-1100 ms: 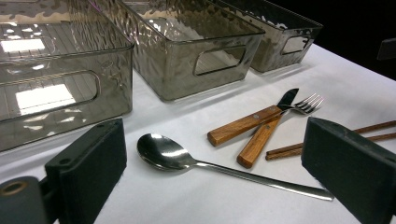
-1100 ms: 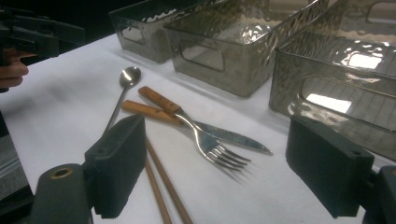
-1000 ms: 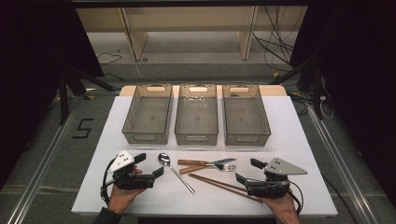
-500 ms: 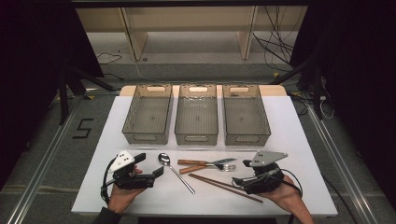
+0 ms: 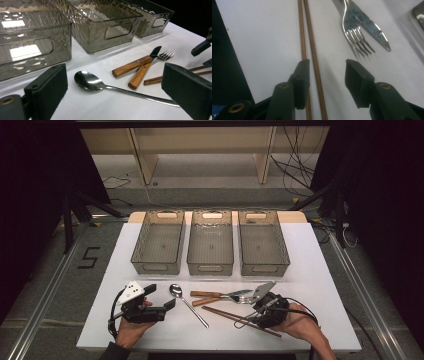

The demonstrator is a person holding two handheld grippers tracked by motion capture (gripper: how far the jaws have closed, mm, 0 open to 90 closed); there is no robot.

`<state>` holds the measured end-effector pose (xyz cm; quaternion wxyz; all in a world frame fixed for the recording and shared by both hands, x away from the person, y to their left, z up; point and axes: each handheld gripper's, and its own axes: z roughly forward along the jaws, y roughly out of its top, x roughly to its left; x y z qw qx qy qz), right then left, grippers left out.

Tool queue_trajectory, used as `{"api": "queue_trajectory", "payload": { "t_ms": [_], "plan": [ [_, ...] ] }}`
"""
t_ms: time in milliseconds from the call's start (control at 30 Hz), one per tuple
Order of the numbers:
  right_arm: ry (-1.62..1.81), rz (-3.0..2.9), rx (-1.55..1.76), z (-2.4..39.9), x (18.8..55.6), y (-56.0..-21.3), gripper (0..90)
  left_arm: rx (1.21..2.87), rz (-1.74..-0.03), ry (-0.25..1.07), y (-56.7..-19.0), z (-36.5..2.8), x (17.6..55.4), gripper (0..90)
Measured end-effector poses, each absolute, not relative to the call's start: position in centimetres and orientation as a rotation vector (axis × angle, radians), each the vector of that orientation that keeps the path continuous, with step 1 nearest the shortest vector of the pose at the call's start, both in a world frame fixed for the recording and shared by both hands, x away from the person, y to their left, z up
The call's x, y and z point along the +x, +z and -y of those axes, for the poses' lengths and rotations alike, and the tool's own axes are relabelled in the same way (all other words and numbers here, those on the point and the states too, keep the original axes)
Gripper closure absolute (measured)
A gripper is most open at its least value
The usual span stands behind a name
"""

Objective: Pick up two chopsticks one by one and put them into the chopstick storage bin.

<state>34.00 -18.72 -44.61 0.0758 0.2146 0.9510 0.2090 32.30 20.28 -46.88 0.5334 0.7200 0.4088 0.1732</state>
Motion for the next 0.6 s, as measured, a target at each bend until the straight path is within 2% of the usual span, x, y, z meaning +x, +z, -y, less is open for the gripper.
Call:
{"api": "queue_trajectory", "payload": {
  "t_ms": [300,600],
  "plan": [
    [0.532,-2.906,0.612,18.1,34.4,-45.5,70.3,1.717,-0.974,0.414,-46.9,-20.3,32.3,6.4],
    [0.47,-2.933,0.585,17.8,34.7,-46.0,76.2,1.717,-0.972,0.416,-46.9,-20.3,32.3,6.4]
  ]
}}
